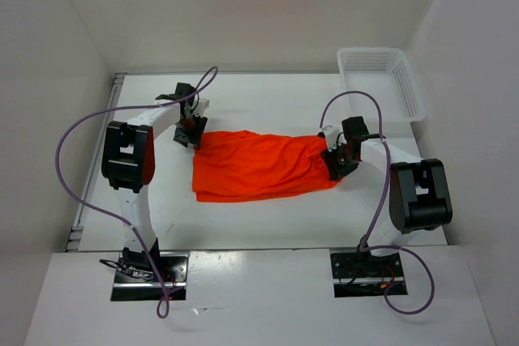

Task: Fold and stack the shorts
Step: Fold the shorts

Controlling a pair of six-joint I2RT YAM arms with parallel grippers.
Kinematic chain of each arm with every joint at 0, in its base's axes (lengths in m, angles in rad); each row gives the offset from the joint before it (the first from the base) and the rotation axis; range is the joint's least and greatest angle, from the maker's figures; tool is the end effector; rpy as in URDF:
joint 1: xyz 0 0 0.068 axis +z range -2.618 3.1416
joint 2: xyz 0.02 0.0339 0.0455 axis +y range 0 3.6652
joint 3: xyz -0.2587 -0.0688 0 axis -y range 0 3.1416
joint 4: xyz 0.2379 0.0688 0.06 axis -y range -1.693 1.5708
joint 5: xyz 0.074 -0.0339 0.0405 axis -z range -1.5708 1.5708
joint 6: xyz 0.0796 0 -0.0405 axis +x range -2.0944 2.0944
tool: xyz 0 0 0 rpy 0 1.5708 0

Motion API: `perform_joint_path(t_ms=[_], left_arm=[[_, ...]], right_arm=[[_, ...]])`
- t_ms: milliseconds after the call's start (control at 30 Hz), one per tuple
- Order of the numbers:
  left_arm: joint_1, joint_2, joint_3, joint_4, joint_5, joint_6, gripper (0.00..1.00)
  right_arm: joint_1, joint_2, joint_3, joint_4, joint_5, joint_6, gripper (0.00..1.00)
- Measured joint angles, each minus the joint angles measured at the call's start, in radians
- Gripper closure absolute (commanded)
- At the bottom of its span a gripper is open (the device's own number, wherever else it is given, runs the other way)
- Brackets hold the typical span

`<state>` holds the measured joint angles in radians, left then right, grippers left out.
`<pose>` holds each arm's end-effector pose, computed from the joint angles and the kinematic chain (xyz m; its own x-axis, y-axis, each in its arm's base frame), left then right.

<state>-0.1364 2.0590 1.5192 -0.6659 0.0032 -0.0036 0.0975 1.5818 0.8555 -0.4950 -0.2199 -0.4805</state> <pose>0.4271 -0.0589 0.1277 -0.9259 0.1234 -0.3570 0.1338 0.9910 -0.0043 0.2894 0.0458 0.1165 -0.7509 -0.5267 -0.3984 -0.5824 0.8126 0.0235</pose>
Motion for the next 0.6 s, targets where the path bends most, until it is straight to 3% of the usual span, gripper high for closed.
perform_joint_path(t_ms=[67, 233, 333, 367, 400, 600], left_arm=[[0.0, 0.001, 0.005, -0.002, 0.0, 0.0, 0.52], [0.0, 0.001, 0.036, -0.011, 0.019, 0.003, 0.87], [0.0, 0.001, 0.068, -0.013, 0.032, 0.0, 0.89], [0.0, 0.001, 0.082, -0.014, 0.034, 0.001, 0.67], [0.0, 0.002, 0.099, -0.014, 0.035, 0.005, 0.56], [0.0, -0.004, 0.143, -0.006, 0.039, 0.0, 0.41]], right_arm=[[0.0, -0.002, -0.001, 0.0, 0.001, -0.006, 1.0], [0.003, -0.01, 0.001, -0.009, 0.008, -0.044, 1.0], [0.006, -0.016, 0.007, -0.021, 0.021, -0.069, 1.0], [0.006, -0.02, 0.009, -0.024, 0.026, -0.077, 1.0], [0.006, -0.025, 0.009, -0.026, 0.031, -0.083, 1.0], [0.006, -0.06, 0.006, -0.047, 0.056, -0.103, 1.0]])
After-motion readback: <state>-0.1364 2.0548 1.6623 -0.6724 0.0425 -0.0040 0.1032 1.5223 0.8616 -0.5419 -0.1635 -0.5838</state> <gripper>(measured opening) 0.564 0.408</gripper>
